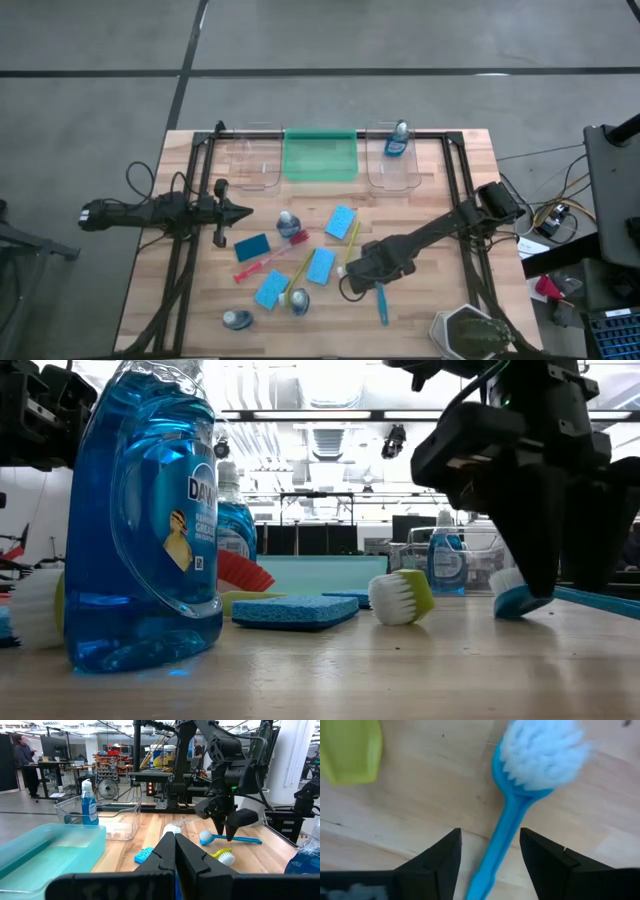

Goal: Pick & Place Kitchen Sink Supplies
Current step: Put the blue dishwashing brush into the green bin

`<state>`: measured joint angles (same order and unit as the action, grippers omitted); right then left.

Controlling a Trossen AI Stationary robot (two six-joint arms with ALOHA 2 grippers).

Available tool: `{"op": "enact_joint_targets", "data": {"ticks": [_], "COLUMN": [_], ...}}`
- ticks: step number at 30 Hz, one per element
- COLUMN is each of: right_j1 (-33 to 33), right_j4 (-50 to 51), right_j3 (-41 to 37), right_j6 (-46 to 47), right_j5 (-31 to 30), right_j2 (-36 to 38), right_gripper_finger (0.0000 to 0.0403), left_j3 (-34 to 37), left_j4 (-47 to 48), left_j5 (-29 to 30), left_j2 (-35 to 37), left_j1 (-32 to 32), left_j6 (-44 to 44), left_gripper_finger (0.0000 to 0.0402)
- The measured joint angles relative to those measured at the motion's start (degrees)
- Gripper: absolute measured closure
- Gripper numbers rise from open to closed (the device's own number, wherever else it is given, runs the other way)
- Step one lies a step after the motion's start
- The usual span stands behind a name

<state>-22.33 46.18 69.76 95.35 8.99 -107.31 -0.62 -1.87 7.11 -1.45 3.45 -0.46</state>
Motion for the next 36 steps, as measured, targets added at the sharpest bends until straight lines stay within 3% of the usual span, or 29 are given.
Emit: {"op": "enact_joint_targets", "data": {"ticks": [9,22,36], "right_j1": [0.00,0.00,3.41], "right_j4": [-0.54,-1.16,-1.56], "right_j3": [-2.29,-1.30,7.79], "right_j6": [0.22,-1.11,-12.09], "right_j5": [0.04,0.07,0.11], "right_j2": [0.00,-0.02,0.00], "right_gripper_finger": [0.0249,0.0351,0.0349], "left_j3": [0.00,0.00,0.00], "left_j4": [0.01,0.01,0.01], "left_j5": [0.00,0.00,0.00], "left_j2": [-0.01,-0.01,-0.01], "left_j1": [0.00,0.01,0.01], "left_j6": [0.00,0.01,0.01], "left_gripper_finger": [0.0399,0.0399,0.0399]}}
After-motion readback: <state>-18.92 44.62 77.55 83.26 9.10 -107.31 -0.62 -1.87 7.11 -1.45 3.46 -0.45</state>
